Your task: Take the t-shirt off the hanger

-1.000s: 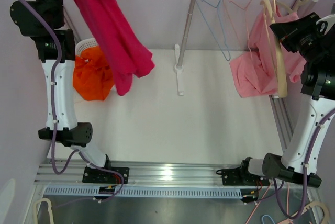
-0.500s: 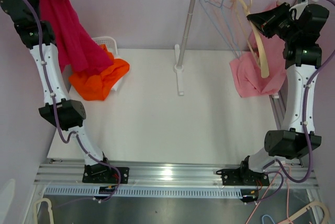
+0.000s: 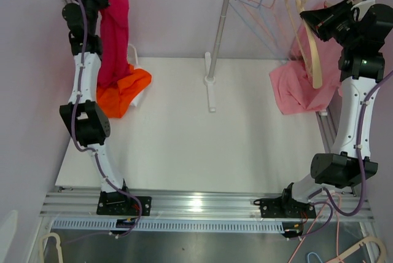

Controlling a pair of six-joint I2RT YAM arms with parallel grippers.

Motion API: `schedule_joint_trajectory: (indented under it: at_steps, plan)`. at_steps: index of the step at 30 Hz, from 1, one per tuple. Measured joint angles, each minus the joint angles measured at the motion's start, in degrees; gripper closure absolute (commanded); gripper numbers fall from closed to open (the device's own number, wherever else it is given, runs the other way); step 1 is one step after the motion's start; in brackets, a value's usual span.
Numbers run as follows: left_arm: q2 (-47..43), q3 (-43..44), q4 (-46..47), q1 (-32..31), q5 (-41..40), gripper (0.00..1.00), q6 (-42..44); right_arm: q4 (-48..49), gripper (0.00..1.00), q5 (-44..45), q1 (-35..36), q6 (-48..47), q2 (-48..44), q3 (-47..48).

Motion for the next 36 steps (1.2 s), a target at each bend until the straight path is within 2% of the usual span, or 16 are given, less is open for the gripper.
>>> schedule_joint_trajectory:
  at_steps: [5,8,11,16,17,20,21,23,24,27,28,29,32,33,36]
  plan:
    - [-0.11,-9.42,1.9,-0.59,-4.2,0.99,-1.92,-1.14,1.0,0.46,-0.22,-0.79,5.35,7.45]
    - [0.07,-12.74,-2.45,-0.22,-8.55,0.99,-2.38,-1.62,1.0,0.98,0.17,-0.9,11.47,13.35]
    - [0.42,-13.18,-7.67,-0.11,-13.6,0.99,-2.89,-1.4,1.0,1.95,0.57,-0.76,17.0,17.68]
    - [4.37,-8.68,-16.85,0.11,-16.09,0.98,-3.72,1.07,1.0,2.86,0.55,0.74,23.98,22.84]
    - [5.09,-8.39,-18.43,0.11,-16.44,0.96,-4.02,1.6,1.0,2.82,0.55,1.05,24.74,23.32]
    - [7.91,-7.54,-23.47,0.2,-16.74,0.8,-5.4,2.47,1.0,2.34,0.37,2.1,26.77,25.29]
    - [9.07,-6.99,-25.59,0.26,-16.65,0.72,-5.99,2.69,1.0,2.03,0.2,2.36,27.28,26.12]
    - [11.1,-6.12,-29.11,0.44,-16.33,0.68,-7.21,3.32,1.0,1.31,0.02,2.97,28.13,26.84]
    - [12.02,-5.66,-31.36,0.61,-15.82,0.69,-8.0,3.61,1.0,0.87,-0.09,3.26,28.39,26.91]
    - [13.81,-4.96,-36.48,1.46,-13.42,0.85,-10.21,4.13,1.0,-0.55,-0.24,3.28,28.92,26.88]
    - [14.16,-4.7,-37.9,1.75,-12.81,0.85,-10.62,4.2,1.0,-0.76,-0.33,3.21,28.92,26.67]
    - [14.4,-4.46,-39.28,2.03,-12.26,0.81,-10.86,4.24,1.0,-0.94,-0.33,3.1,28.92,26.51]
    - [14.47,-3.72,-43.17,2.6,-10.97,0.45,-11.19,4.48,1.0,-1.66,-0.09,2.4,28.83,25.73]
    - [14.47,-3.45,-43.89,2.71,-10.56,0.3,-11.04,4.42,1.0,-1.88,0.07,2.03,28.79,25.49]
    - [14.38,-3.21,-45.05,2.78,-8.59,0.01,-10.51,3.8,1.0,-2.27,0.7,0.76,28.24,24.22]
